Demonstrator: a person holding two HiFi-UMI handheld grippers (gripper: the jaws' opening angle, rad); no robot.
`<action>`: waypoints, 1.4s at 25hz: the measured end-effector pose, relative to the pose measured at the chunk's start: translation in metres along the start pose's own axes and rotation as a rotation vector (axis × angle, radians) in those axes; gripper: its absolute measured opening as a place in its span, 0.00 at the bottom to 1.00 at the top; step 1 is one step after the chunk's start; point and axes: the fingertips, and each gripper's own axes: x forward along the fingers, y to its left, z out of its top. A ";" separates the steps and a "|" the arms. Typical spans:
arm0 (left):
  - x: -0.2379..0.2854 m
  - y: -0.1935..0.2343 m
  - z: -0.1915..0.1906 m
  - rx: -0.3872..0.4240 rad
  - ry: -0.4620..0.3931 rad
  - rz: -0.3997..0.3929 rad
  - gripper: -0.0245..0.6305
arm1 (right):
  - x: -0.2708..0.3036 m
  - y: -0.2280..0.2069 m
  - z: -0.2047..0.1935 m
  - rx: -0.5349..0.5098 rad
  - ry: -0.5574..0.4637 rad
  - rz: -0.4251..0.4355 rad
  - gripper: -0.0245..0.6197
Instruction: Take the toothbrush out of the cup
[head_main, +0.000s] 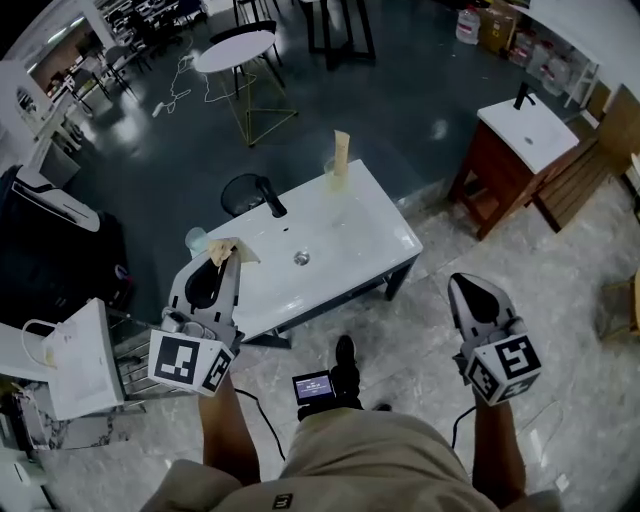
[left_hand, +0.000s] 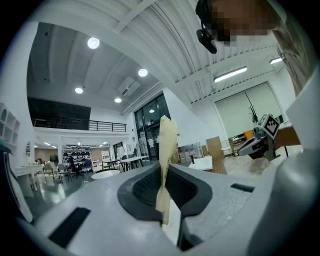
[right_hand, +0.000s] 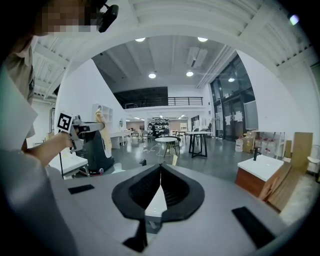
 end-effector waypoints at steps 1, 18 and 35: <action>0.004 0.005 -0.005 -0.005 0.010 0.004 0.08 | 0.011 -0.004 -0.001 0.004 0.006 0.002 0.05; 0.111 0.111 -0.156 -0.114 0.203 0.025 0.08 | 0.329 -0.070 -0.018 0.038 0.066 0.083 0.05; 0.161 0.155 -0.276 -0.199 0.337 0.022 0.08 | 0.538 -0.097 -0.114 0.097 0.191 0.134 0.20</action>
